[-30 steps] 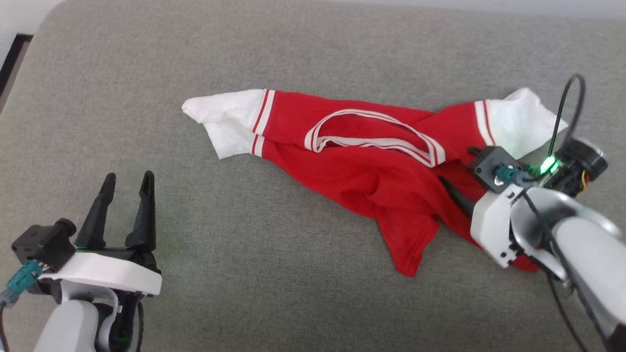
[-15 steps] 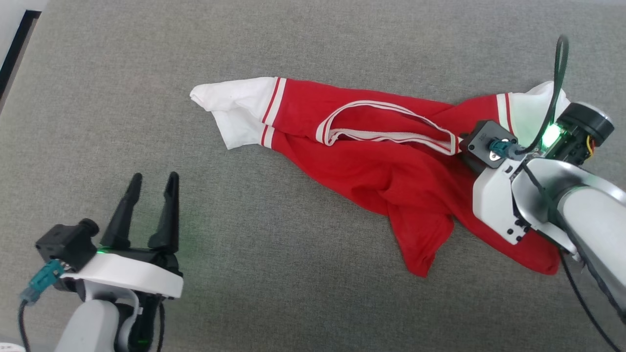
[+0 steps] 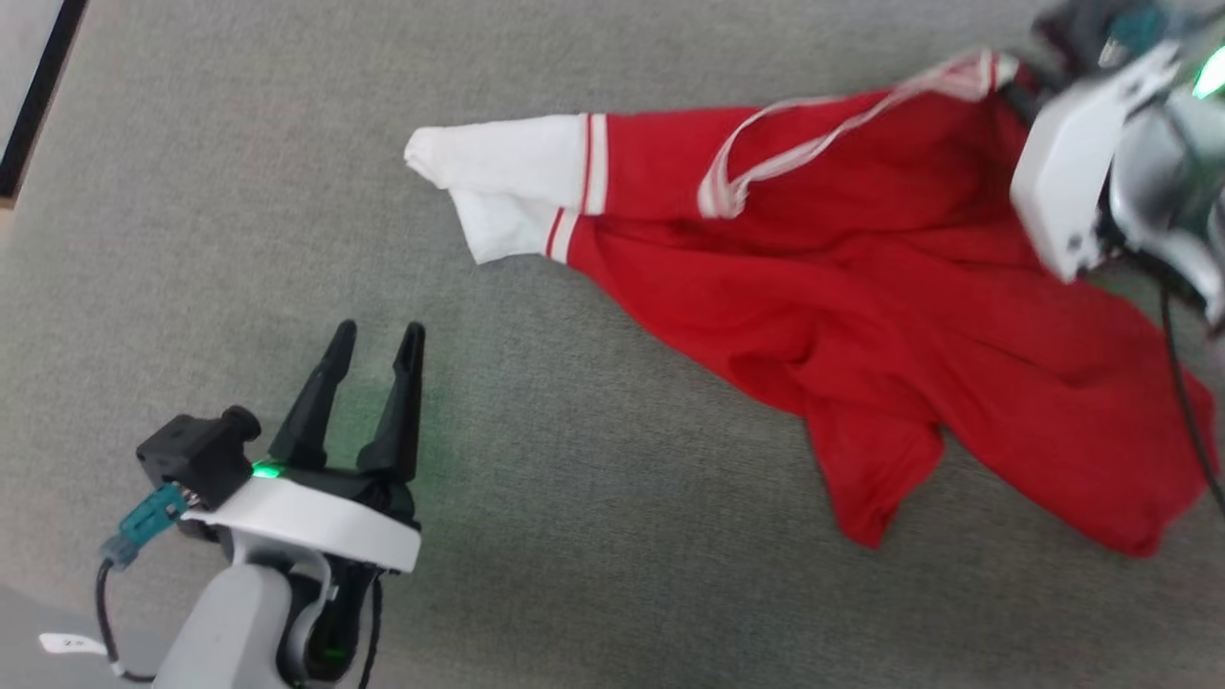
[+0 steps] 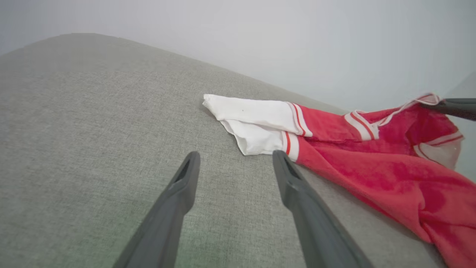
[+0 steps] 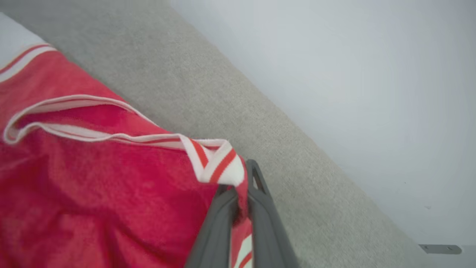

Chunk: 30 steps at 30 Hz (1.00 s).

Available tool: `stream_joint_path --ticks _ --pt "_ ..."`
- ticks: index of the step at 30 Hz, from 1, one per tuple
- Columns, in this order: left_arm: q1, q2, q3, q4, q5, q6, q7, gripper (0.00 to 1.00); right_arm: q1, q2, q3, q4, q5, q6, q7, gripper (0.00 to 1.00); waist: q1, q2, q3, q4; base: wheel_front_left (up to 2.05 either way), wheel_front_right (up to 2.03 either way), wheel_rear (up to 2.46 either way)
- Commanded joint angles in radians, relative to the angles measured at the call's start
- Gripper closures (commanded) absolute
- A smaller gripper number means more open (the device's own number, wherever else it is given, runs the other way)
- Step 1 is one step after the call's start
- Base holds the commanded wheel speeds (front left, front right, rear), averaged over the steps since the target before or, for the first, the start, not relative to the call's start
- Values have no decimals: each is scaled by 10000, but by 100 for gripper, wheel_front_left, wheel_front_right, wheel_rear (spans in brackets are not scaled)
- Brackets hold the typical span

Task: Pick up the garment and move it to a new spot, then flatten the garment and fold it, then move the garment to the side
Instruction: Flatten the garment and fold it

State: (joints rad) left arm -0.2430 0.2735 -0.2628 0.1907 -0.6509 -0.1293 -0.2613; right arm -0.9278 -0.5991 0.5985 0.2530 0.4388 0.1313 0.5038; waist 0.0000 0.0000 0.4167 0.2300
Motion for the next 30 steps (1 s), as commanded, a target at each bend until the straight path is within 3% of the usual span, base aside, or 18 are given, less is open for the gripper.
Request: stream_joint_path --ticks 1,6,15,17,18,19,20,25,30 --pt "-188 -44 -102 -46 -109 -21 -51 0 -379 244 -321 385 -195 -10 36 100 0 0 313 282 0 0 0" --pt "-613 -120 -437 -136 -415 -21 -51 0 -1617 1114 -1596 2242 -1243 -10 -7 100 0 0 926 876 0 0 0" --pt "-1157 -232 -871 -146 -790 -11 -51 0 -3117 2527 -4682 5517 -4379 -9 -393 100 0 0 1668 1666 0 0 0" --pt "-1273 -189 -871 -146 -833 -11 -51 0 -3249 2726 -5217 5772 -4983 -10 -599 79 0 0 1734 1670 0 0 0" --pt "-1344 -152 -862 -191 -811 -11 -51 0 -3295 2895 -5429 5838 -5225 -10 -775 60 0 0 1753 1647 0 0 0" --pt "-1402 -98 -850 -238 -766 -11 -51 0 -3316 3057 -5636 5899 -5402 -10 -977 20 0 0 1750 1600 0 0 0" --pt "-1450 -20 -826 -290 -706 -11 -51 0 -3340 3178 -5780 5956 -5540 -10 -1161 0 0 0 1726 1536 0 0 0" --pt "-1636 435 -742 -634 -448 -11 -51 0 -3320 3566 -5765 6121 -5756 -10 -2024 0 0 0 1487 1157 0 0 0" --pt "-1894 1473 -868 -1234 -103 -11 -52 0 -3131 3752 -5099 6099 -5265 -10 -2934 0 0 0 992 386 0 0 0"
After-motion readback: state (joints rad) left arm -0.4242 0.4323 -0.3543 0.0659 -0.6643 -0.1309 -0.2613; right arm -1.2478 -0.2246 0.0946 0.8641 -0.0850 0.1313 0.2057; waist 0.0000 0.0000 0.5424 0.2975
